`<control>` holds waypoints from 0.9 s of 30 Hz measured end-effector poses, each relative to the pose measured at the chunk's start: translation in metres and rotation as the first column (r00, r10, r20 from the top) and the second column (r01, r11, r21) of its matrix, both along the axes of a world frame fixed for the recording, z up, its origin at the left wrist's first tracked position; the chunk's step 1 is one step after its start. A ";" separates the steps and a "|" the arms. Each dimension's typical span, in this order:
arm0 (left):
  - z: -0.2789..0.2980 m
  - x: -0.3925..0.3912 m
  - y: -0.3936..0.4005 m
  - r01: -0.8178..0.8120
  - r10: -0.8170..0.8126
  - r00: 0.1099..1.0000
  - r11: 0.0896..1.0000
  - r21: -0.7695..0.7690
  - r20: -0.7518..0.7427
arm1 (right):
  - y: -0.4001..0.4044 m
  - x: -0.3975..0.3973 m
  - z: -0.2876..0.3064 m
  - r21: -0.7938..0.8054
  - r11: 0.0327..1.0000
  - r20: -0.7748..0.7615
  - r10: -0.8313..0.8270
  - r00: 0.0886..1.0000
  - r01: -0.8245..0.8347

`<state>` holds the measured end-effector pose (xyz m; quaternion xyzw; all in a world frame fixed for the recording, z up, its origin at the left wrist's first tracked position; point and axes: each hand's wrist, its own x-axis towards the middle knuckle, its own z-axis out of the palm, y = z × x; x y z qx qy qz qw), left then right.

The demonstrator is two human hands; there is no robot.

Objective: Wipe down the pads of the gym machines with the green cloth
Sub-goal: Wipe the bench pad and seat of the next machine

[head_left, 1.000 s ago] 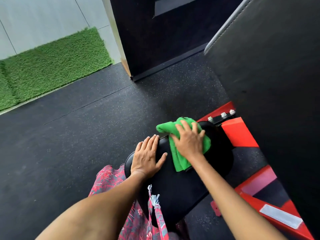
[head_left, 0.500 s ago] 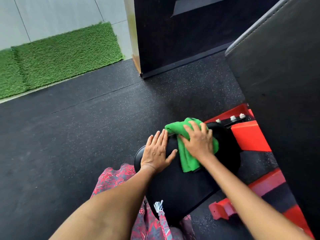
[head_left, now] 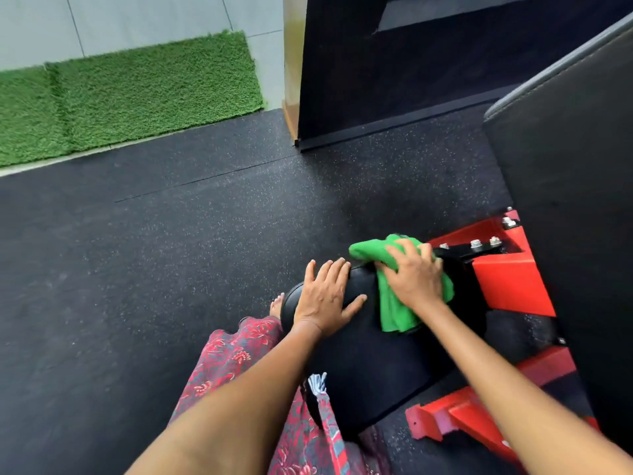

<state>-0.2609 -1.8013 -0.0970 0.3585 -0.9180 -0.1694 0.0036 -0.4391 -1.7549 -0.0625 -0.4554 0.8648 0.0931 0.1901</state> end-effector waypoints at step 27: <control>0.003 0.061 0.028 -0.673 0.696 0.713 0.649 0.355 0.081 | -0.021 0.112 0.019 -0.040 0.998 0.159 0.056 0.986 -0.050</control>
